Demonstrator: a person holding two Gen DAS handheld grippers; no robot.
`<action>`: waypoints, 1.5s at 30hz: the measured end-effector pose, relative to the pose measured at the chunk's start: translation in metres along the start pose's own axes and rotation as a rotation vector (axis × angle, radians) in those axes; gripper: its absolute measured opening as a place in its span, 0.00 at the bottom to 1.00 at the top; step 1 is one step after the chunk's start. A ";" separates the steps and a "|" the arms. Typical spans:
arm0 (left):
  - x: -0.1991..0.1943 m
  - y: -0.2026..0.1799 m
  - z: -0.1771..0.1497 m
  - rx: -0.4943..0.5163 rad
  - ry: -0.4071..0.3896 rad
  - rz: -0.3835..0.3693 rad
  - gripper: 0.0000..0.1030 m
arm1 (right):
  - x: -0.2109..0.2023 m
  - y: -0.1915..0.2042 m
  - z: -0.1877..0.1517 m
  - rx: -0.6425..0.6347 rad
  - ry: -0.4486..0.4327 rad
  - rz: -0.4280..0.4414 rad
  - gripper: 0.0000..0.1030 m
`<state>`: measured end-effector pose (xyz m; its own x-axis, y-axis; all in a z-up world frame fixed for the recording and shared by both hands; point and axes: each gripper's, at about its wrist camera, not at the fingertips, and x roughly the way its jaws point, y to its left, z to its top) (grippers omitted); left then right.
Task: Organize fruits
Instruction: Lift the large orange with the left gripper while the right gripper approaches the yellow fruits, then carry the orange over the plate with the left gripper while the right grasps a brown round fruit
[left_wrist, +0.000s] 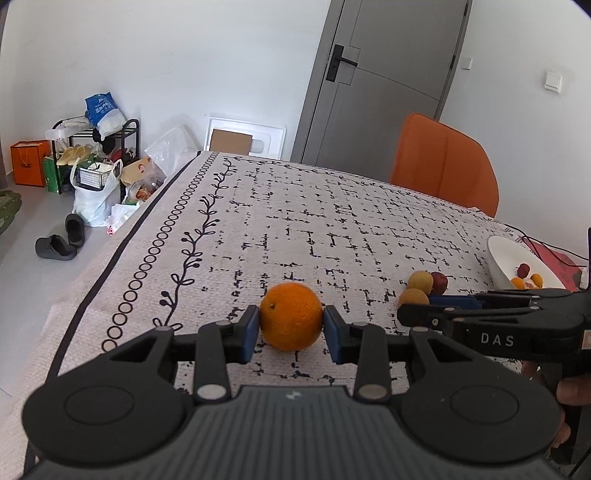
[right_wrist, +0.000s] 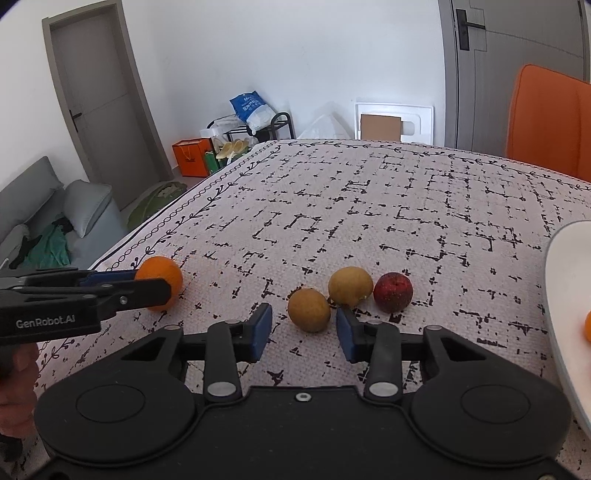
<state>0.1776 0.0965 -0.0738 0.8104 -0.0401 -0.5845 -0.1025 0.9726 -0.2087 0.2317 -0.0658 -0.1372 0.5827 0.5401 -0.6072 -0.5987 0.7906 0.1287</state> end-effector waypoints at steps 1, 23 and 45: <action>0.000 0.000 -0.001 0.001 -0.001 0.000 0.35 | 0.000 0.000 0.000 0.000 -0.001 -0.008 0.23; -0.003 -0.048 0.009 0.091 -0.024 -0.076 0.35 | -0.051 -0.021 -0.005 0.031 -0.093 -0.047 0.22; -0.001 -0.125 0.020 0.221 -0.047 -0.193 0.35 | -0.112 -0.078 -0.033 0.136 -0.165 -0.178 0.22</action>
<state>0.2006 -0.0209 -0.0314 0.8289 -0.2235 -0.5128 0.1803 0.9745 -0.1333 0.1954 -0.1973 -0.1050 0.7602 0.4206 -0.4952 -0.4064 0.9025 0.1426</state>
